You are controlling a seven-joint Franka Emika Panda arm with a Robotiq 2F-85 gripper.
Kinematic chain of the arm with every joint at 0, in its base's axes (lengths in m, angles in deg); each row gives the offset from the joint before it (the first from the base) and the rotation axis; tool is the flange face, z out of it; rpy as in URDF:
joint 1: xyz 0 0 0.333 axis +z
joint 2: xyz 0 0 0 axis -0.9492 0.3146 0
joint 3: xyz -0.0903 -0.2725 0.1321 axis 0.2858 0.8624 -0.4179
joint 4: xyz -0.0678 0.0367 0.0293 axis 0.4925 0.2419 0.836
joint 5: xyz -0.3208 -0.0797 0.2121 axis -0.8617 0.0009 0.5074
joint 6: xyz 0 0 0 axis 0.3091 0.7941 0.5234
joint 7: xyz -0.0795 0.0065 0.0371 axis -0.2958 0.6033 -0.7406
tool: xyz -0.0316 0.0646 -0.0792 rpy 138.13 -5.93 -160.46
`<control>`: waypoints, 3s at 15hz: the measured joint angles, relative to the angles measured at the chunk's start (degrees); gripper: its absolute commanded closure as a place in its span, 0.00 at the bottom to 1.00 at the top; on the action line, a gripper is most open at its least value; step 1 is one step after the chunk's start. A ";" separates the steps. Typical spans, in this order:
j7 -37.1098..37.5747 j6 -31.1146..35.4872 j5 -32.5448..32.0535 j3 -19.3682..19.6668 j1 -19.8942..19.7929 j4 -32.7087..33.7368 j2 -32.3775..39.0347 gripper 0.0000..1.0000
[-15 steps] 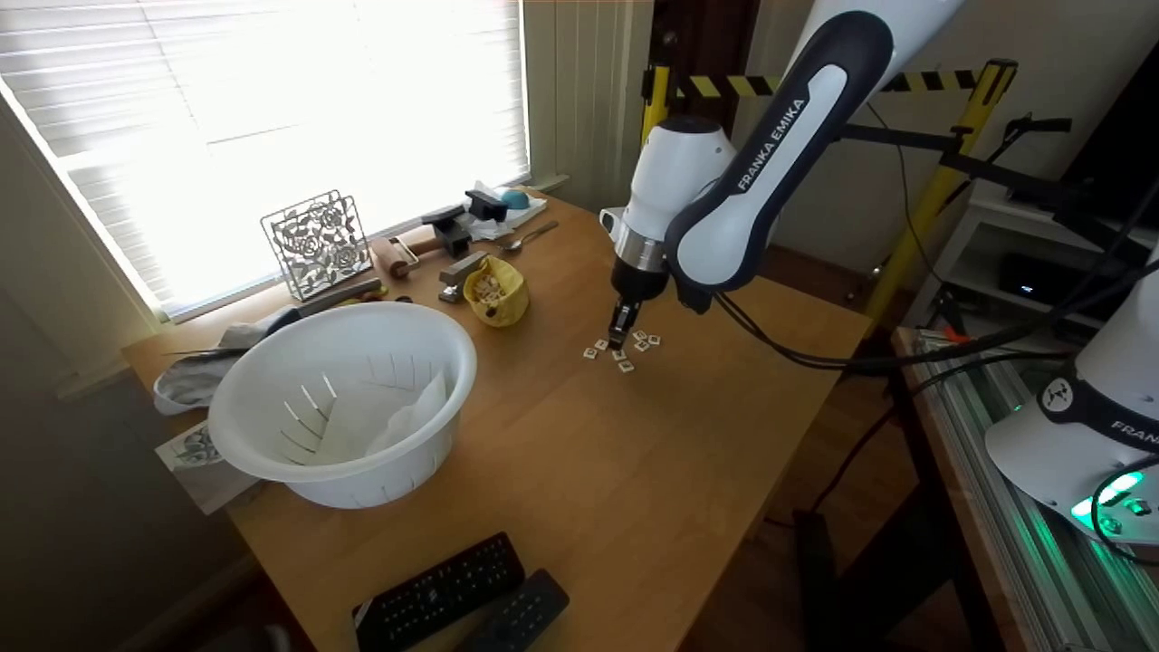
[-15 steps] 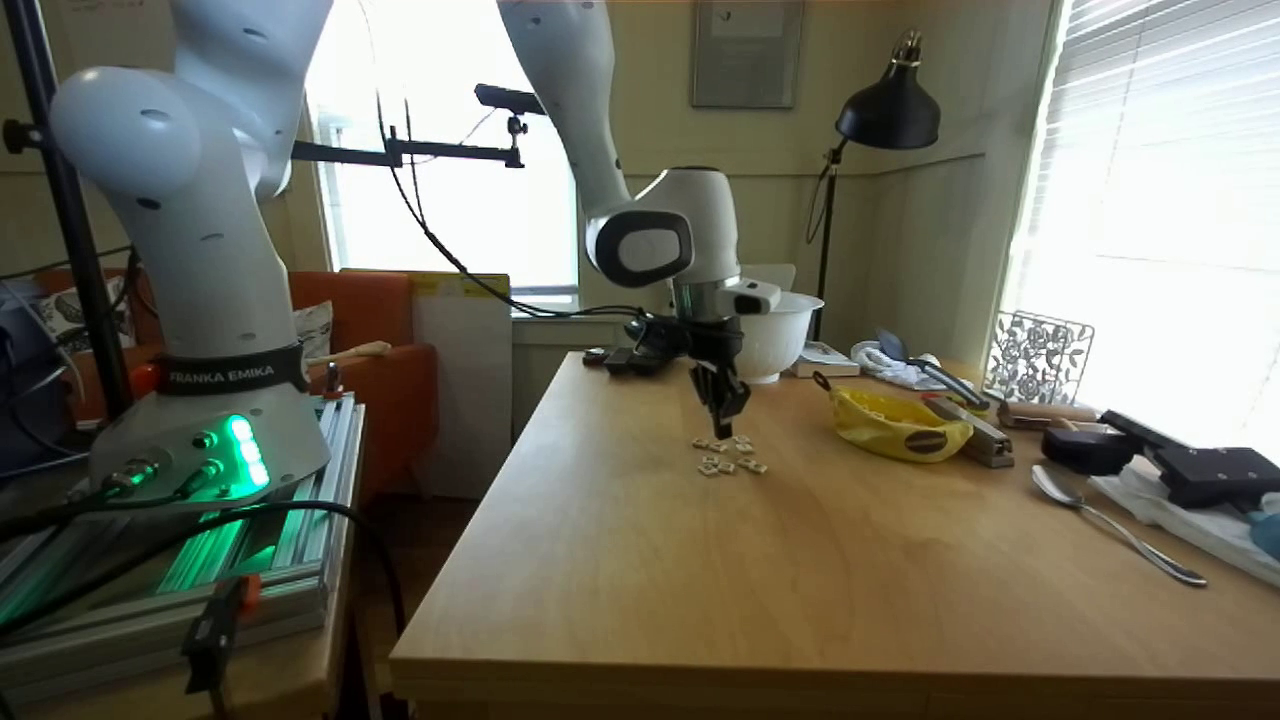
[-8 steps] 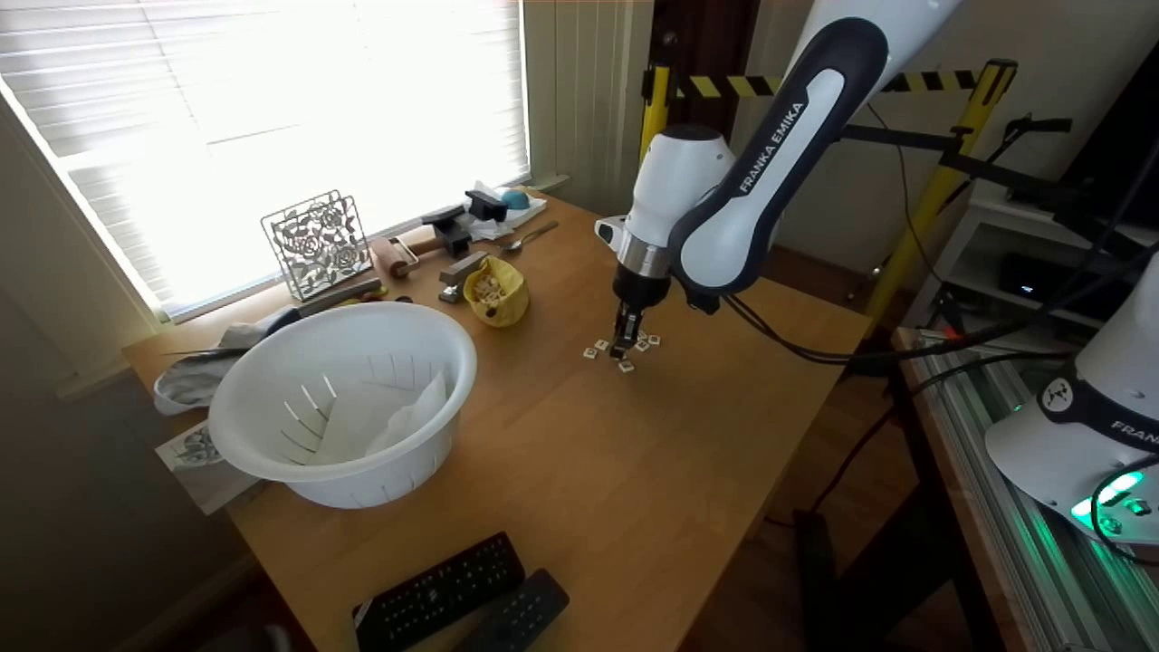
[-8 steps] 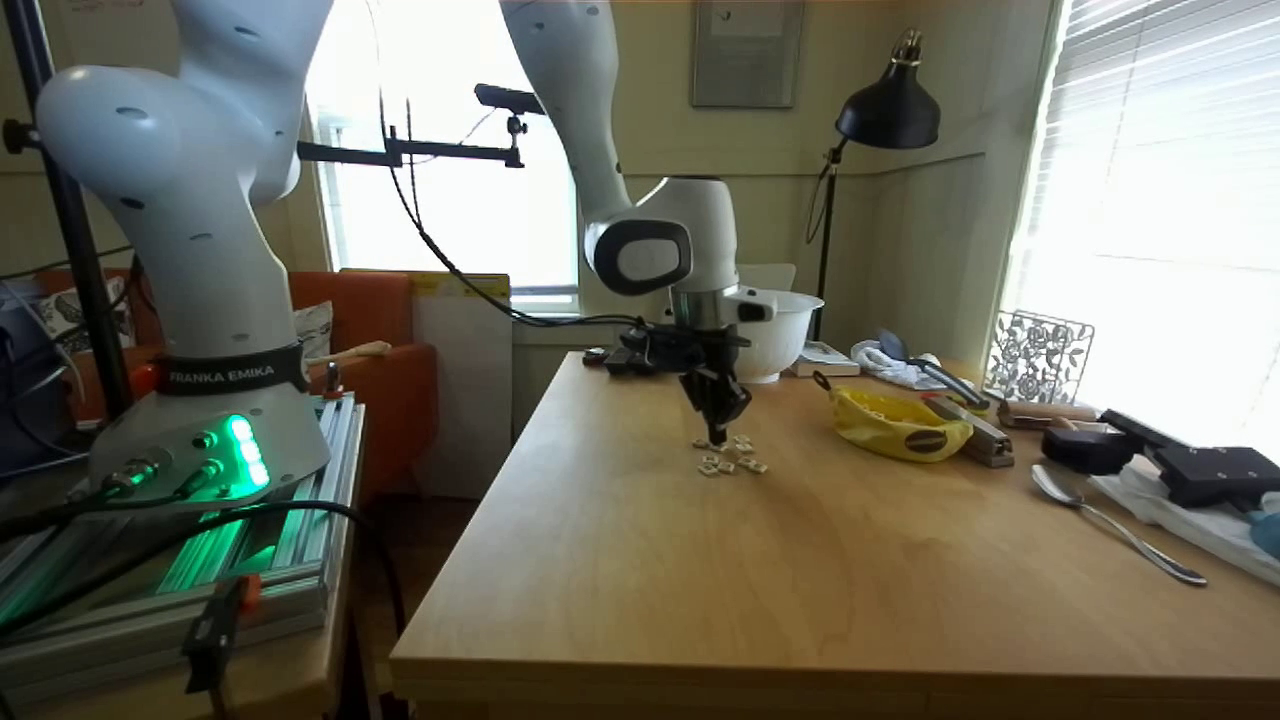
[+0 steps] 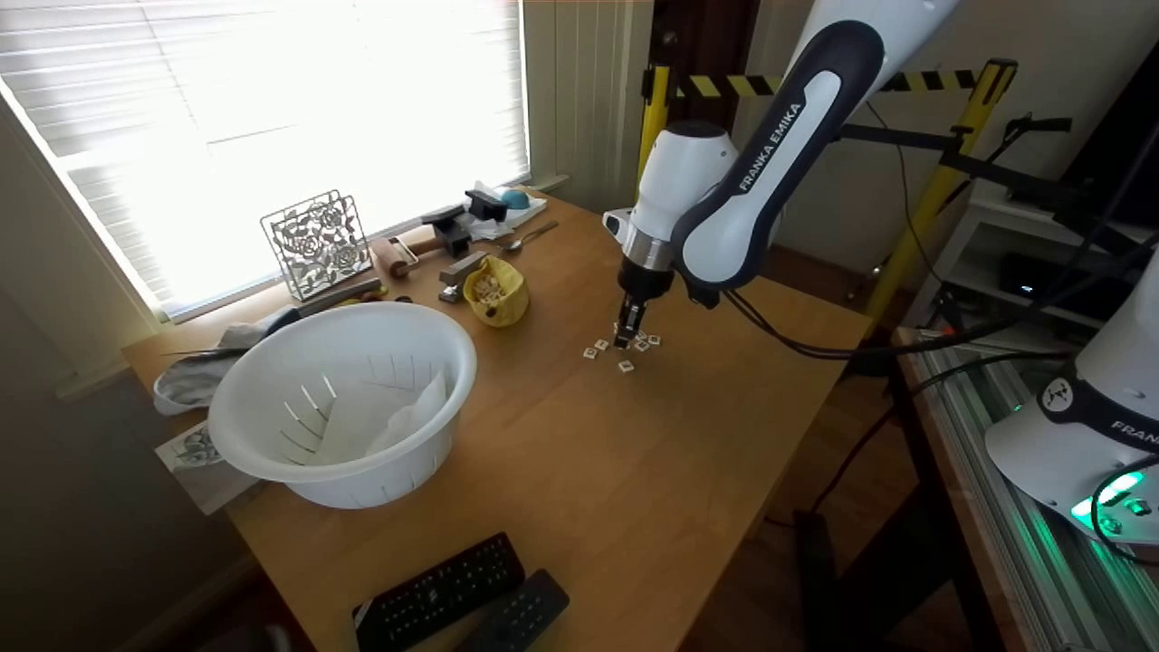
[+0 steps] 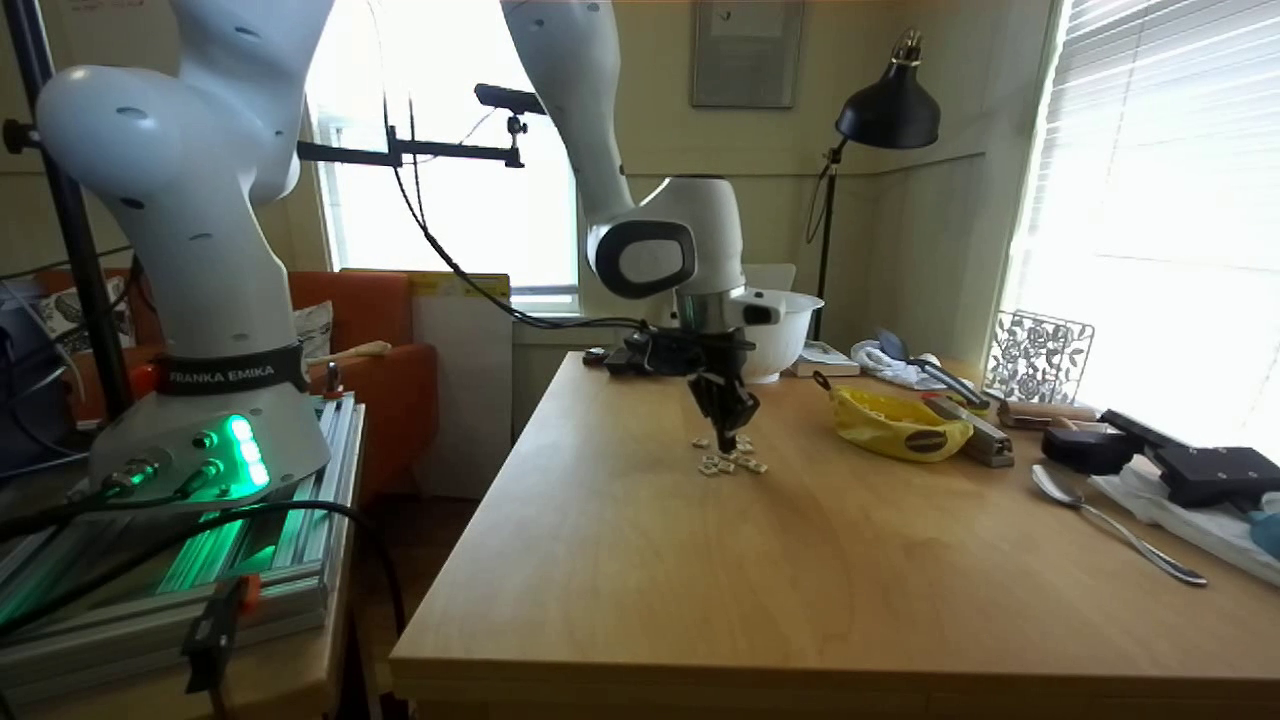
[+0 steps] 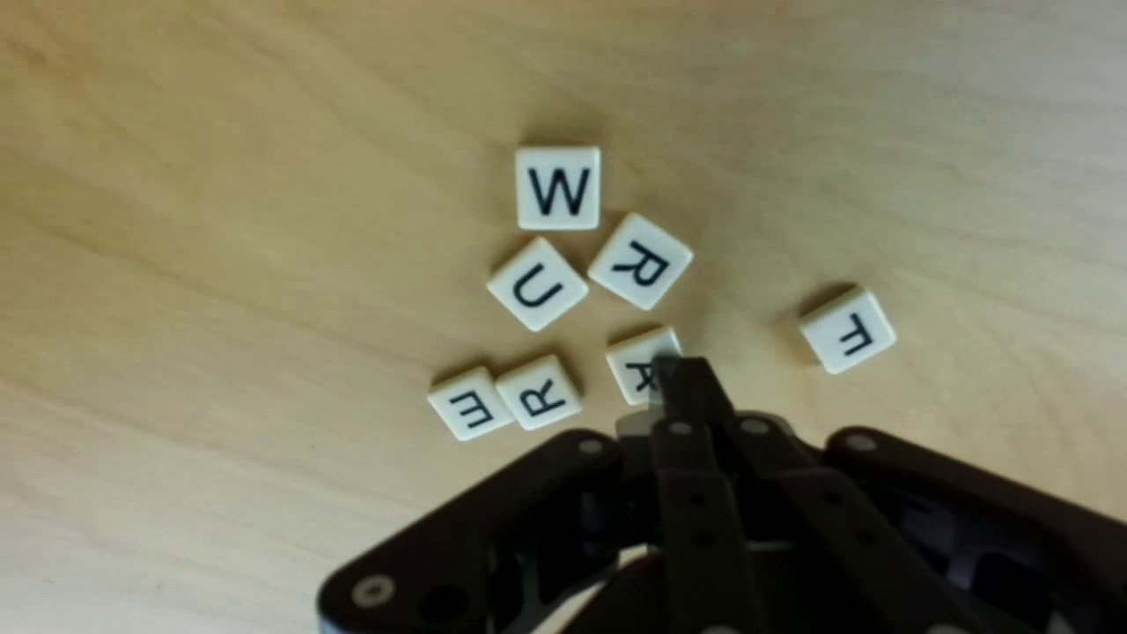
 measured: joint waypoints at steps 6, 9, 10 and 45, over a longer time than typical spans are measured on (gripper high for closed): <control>15.53 1.83 0.47 7.71 7.31 0.16 0.66 1.00; 22.44 1.83 0.98 10.21 10.38 0.28 0.91 1.00; 24.36 1.83 1.23 10.88 11.24 0.33 1.00 1.00; 60.64 -4.11 6.49 17.91 22.84 2.05 1.60 1.00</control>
